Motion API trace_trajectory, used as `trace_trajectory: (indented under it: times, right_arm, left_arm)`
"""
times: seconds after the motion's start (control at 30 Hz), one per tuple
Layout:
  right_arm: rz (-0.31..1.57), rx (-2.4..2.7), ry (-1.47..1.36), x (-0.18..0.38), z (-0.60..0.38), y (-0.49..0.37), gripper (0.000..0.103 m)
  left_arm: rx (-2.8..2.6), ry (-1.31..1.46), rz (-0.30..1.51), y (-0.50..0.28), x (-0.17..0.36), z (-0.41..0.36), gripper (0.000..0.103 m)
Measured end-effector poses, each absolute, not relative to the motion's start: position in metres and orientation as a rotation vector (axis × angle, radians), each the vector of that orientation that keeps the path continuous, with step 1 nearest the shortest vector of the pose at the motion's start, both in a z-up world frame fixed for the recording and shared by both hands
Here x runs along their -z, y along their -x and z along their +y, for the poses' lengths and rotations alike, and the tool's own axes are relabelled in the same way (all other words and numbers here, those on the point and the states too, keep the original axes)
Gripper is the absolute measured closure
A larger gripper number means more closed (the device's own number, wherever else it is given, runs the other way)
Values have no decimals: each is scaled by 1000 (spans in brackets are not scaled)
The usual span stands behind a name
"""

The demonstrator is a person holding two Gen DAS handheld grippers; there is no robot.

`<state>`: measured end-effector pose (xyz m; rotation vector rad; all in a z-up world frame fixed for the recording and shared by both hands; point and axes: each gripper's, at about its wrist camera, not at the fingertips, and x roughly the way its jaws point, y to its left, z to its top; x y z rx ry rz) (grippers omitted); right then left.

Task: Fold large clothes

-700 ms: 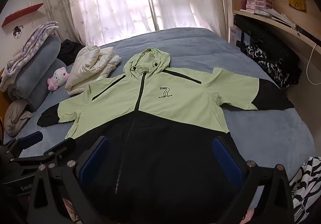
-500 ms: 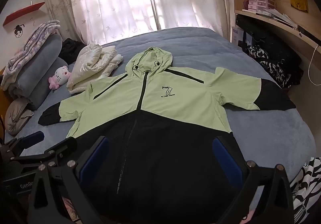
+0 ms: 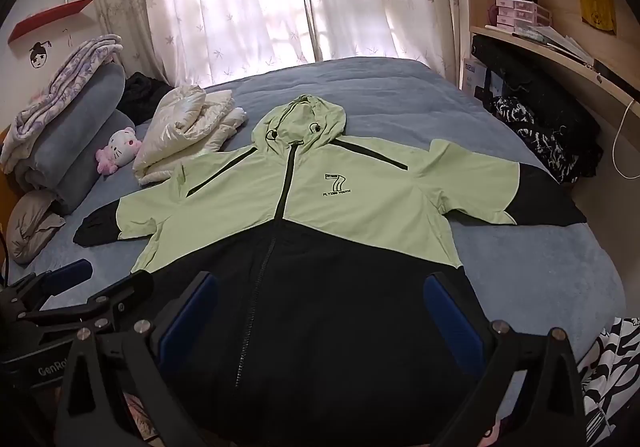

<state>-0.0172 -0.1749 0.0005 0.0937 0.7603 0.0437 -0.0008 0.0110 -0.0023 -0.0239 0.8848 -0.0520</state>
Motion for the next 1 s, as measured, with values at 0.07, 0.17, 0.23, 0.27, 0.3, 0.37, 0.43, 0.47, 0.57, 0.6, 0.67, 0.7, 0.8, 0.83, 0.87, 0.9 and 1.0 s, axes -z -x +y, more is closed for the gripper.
trace_trajectory:
  times: [0.07,0.17,0.23,0.27,0.3,0.37,0.43,0.47,0.57,0.6,0.67,0.7,0.8,0.83,0.87,0.9,1.0]
  right_arm:
    - [765,-45,-93,1,-174,17,0]
    - [772,-53,-94,2,-172,18,0]
    - [771,-55,-92,1,-172,19,0]
    - [772,-55,-93,1,-172,19,0]
    - [773,-56,-93,1,-172,20,0]
    - [775,-54,-91,2,-171,20,0]
    - [778,-55,-91,1,-172,20,0]
    - [778,-56,-92,2,-172,20,0]
    - [778,-54,-92,2,-172,19,0]
    - [779,-54,-94,2,-172,21,0]
    - [779,-55,-92,2,-172,19,0]
    - [779,-54,-92,2,-172,19,0]
    - [786,-55,-97,4,-173,20,0]
    - [790,-55,-100,6,-174,19,0]
    - [793,-56,-102,7,-175,19,0]
    - [793,-55,-104,8,-175,19,0]
    - [799,-58,-109,11,-177,18,0]
  left_arm:
    - [43,16,891,1,3,10,12]
    - [31,1,896,2,3,8,12]
    - [33,4,898,2,3,8,12]
    - [33,6,899,2,3,8,12]
    - [32,4,901,2,2,8,12]
    - [29,0,901,2,3,8,12]
    - [30,2,902,3,3,8,12]
    - [32,6,904,3,3,9,12]
    - [36,21,917,3,5,9,12]
    - [36,24,919,3,6,10,12]
    - [38,26,923,3,7,10,12]
    - [37,25,925,2,8,9,12]
    - [34,27,938,1,10,8,12]
    - [35,28,942,0,11,8,12]
    - [35,30,946,-1,12,9,12]
    - [35,31,949,-2,13,9,12]
    - [33,27,954,-4,15,9,12]
